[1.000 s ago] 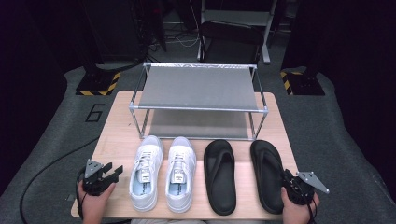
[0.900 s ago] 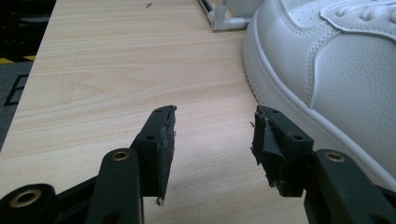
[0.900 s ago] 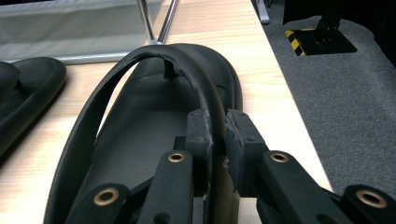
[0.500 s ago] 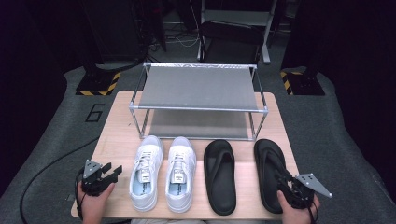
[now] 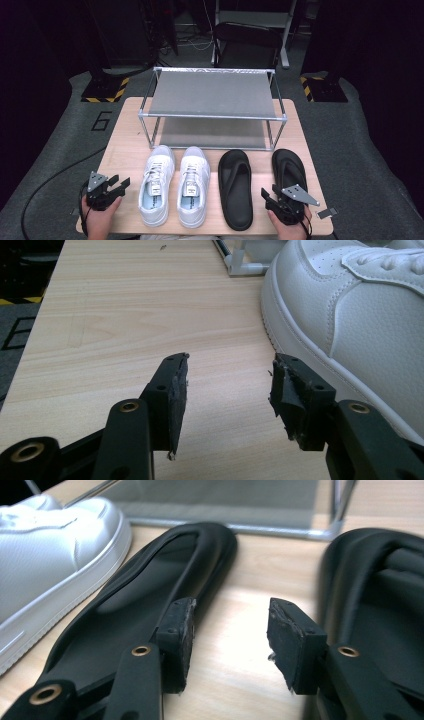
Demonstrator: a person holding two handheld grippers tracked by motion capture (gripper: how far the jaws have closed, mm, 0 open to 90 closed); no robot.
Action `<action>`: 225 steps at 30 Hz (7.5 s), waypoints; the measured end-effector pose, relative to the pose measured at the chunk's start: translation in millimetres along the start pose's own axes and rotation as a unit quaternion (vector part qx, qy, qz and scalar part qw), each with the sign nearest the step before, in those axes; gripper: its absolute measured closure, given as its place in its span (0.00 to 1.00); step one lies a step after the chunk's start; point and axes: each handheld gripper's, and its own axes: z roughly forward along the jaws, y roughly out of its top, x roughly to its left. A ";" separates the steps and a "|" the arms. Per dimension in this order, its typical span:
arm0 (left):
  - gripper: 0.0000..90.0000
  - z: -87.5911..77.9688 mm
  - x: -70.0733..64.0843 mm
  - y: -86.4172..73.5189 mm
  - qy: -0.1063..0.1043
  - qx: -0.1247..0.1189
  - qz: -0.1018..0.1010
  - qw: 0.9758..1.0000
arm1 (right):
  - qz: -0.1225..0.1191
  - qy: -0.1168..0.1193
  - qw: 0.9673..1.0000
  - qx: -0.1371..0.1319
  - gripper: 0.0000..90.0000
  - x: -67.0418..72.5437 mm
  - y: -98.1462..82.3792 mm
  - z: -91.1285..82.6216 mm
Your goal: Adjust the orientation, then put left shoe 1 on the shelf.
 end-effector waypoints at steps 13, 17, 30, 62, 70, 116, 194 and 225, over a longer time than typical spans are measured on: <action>0.54 0.8 -0.9 0.4 0.001 0.000 0.001 1.000 | 0.006 0.047 0.998 0.033 0.59 19.9 -8.4 21.6; 0.54 2.0 -0.2 0.9 0.000 -0.002 -0.001 1.000 | 0.001 0.049 0.998 0.048 0.64 20.8 -11.4 28.9; 0.54 5.8 -2.1 2.7 -0.004 0.000 0.000 1.000 | 0.010 0.072 0.996 0.055 0.84 16.6 -9.2 36.6; 0.54 5.0 -0.9 2.4 0.003 -0.008 -0.002 1.000 | 0.169 0.124 0.970 0.124 0.64 0.1 -17.1 47.5; 0.54 5.1 -0.9 2.4 0.003 -0.008 -0.001 1.000 | 0.171 0.135 0.968 0.124 0.64 -2.2 -17.6 48.5; 0.54 4.2 0.5 2.8 0.003 -0.006 -0.002 1.000 | 0.256 0.134 0.955 0.073 0.74 -4.6 -27.3 36.8; 0.54 6.1 6.7 2.7 0.005 -0.019 -0.016 1.000 | 0.272 0.098 0.957 -0.014 0.74 5.2 53.6 78.4; 0.53 -4.7 14.5 0.5 0.006 -0.020 -0.027 0.999 | 0.298 0.096 0.950 -0.004 0.74 32.8 88.8 153.1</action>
